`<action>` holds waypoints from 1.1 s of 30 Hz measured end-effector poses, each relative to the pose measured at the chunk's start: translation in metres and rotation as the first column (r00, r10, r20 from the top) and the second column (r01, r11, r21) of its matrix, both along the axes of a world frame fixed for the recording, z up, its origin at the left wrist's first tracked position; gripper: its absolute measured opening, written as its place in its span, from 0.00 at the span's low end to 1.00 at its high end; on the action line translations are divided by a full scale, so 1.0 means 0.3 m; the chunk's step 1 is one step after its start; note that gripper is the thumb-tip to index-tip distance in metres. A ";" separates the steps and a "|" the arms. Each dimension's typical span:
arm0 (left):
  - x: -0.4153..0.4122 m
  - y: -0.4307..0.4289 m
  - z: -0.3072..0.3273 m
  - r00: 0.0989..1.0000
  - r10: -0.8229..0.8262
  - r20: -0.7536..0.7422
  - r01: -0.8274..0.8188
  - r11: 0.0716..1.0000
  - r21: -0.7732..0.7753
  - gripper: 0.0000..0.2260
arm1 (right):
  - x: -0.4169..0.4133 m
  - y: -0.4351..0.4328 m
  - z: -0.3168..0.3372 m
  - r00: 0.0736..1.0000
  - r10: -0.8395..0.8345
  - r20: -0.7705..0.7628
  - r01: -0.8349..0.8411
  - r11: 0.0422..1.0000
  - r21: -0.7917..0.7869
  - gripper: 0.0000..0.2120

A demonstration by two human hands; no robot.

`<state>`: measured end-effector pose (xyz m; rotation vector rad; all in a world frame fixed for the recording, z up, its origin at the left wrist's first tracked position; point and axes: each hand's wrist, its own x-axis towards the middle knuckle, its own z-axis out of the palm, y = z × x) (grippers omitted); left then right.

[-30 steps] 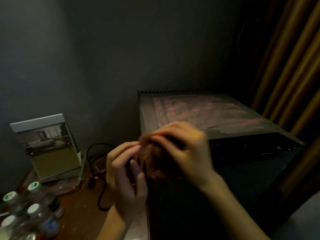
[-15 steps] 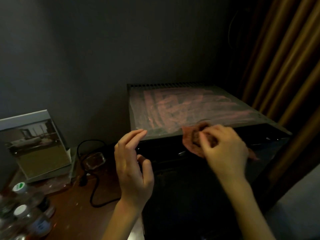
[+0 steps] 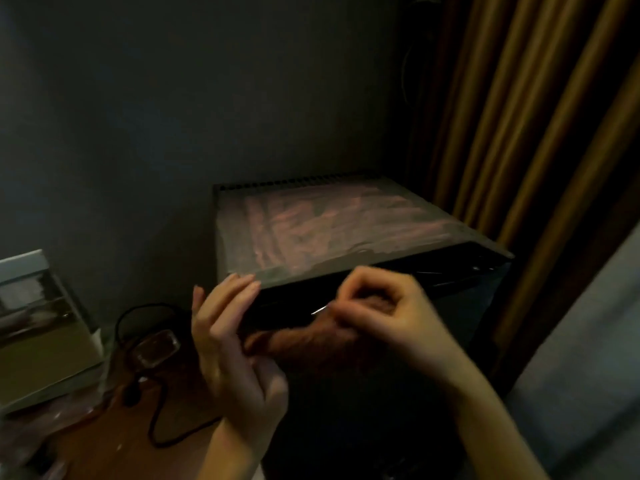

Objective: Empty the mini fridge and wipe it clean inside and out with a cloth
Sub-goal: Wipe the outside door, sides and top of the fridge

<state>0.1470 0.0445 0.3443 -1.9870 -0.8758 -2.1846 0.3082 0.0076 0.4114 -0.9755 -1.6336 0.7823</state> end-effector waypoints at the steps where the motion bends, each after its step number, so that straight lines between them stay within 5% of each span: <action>1: 0.042 -0.004 0.017 0.998 -0.040 -0.045 0.040 0.999 0.014 0.16 | 0.092 -0.024 -0.003 0.986 -0.162 -0.037 0.163 0.986 0.034 0.07; 3: 0.104 -0.013 0.038 0.976 -0.164 -0.140 0.159 0.986 -0.051 0.14 | 0.276 -0.074 -0.021 0.850 -0.511 -0.130 0.521 0.851 0.064 0.08; 5: 0.193 -0.013 0.053 0.911 -0.292 -0.292 0.238 0.949 -0.207 0.20 | 0.450 -0.140 -0.040 0.544 -0.818 -0.189 0.839 0.538 0.085 0.07; 7: 0.298 0.003 0.063 0.811 -0.320 -0.490 0.187 0.935 -0.300 0.22 | 0.579 -0.178 -0.064 0.251 -0.948 -0.195 0.967 0.239 0.083 0.06; 8: 0.355 0.015 0.066 0.754 -0.307 -0.581 0.148 0.941 -0.305 0.22 | 0.621 -0.175 -0.079 0.182 -0.967 -0.179 0.982 0.168 0.090 0.04; 9: 0.412 0.026 0.072 0.703 -0.293 -0.649 0.116 0.946 -0.301 0.23 | 0.652 -0.159 -0.097 0.169 -0.973 -0.158 0.983 0.154 0.101 0.04; 12: 0.537 0.049 0.082 0.629 -0.251 -0.736 0.032 0.954 -0.298 0.24 | 0.668 -0.083 -0.146 0.329 -0.942 -0.072 0.939 0.318 0.130 0.07; 16: 0.571 0.055 0.069 0.613 -0.162 -0.773 -0.066 0.965 -0.255 0.22 | 0.640 0.003 -0.174 0.393 -0.892 0.223 0.797 0.452 0.401 0.10; 21: 0.575 0.059 0.063 0.611 -0.095 -0.786 -0.109 0.973 -0.203 0.23 | 0.699 0.148 -0.065 0.460 -0.783 0.419 0.763 0.590 0.264 0.09; 28: 0.582 0.037 0.060 0.623 -0.098 -0.776 -0.137 0.963 -0.232 0.23 | 0.679 0.133 -0.052 0.375 -0.768 0.520 0.762 0.574 0.298 0.10; 33: 0.581 0.042 0.057 0.625 -0.077 -0.777 -0.146 0.966 -0.214 0.24 | 0.655 0.028 -0.087 0.337 -0.839 0.428 0.760 0.511 0.402 0.10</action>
